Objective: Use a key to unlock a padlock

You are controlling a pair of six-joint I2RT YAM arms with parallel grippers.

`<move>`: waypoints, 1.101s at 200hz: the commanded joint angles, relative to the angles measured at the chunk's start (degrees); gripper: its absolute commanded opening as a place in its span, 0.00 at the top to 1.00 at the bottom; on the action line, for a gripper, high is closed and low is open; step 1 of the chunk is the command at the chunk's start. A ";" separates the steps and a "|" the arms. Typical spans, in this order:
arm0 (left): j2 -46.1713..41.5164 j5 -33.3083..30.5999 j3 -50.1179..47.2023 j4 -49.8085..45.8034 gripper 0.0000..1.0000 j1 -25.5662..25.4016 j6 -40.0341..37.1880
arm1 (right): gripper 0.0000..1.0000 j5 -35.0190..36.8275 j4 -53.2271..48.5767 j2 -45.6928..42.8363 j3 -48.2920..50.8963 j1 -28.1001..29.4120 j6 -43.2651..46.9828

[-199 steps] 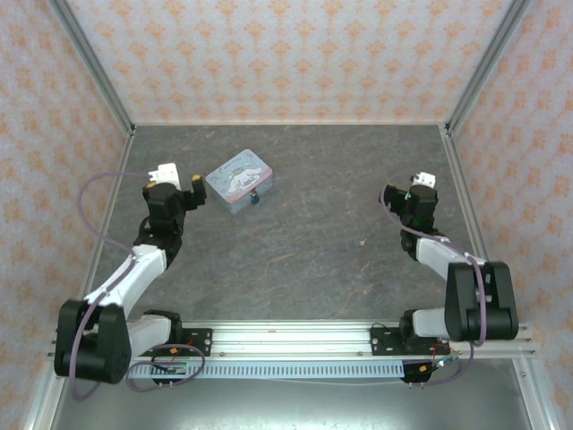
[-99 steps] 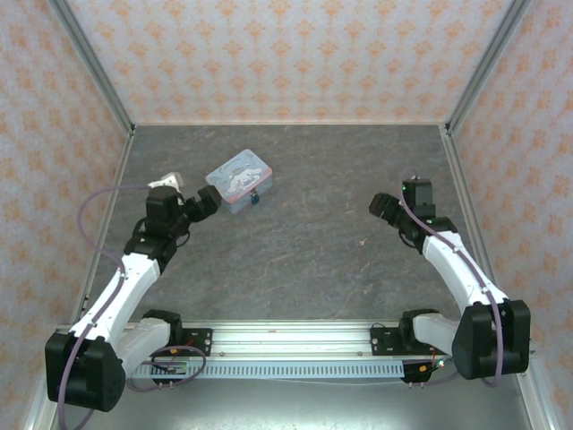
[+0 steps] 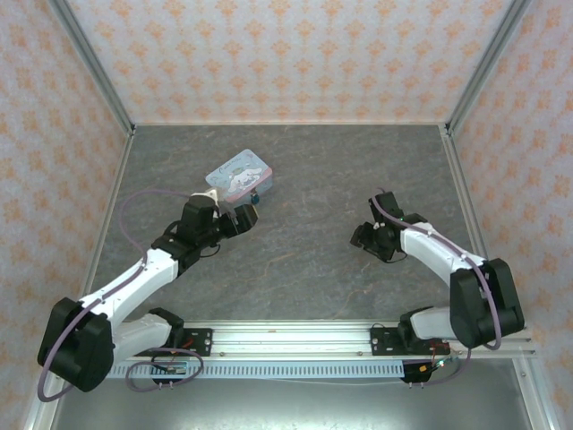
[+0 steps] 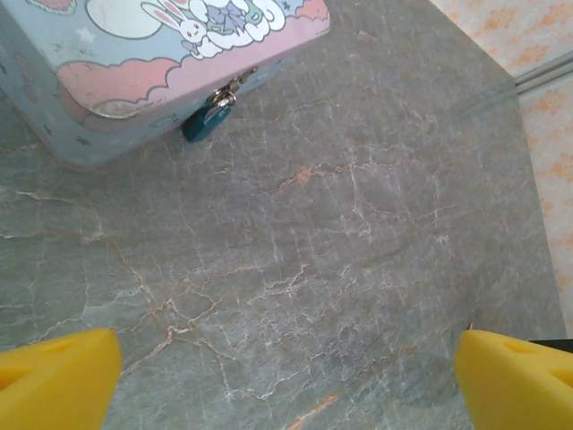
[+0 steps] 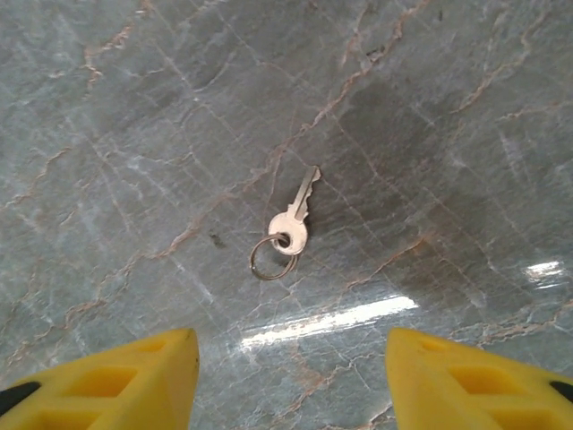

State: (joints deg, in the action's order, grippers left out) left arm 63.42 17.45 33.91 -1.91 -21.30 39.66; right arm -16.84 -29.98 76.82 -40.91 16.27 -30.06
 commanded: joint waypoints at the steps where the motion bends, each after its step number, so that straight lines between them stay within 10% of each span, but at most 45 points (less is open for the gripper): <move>1: 0.60 0.82 3.09 1.33 0.04 -0.67 -0.06 | 0.47 3.86 0.61 1.00 -1.51 0.34 -2.93; 220: -1.15 -1.41 3.53 -2.18 0.04 -1.02 -0.81 | 0.89 1.11 5.71 9.23 -2.03 1.21 -3.20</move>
State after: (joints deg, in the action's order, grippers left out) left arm 63.46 17.50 35.97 -2.42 -21.78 39.42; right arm -15.51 -24.38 85.78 -42.89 16.99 -33.39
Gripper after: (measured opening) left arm 0.963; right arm 0.142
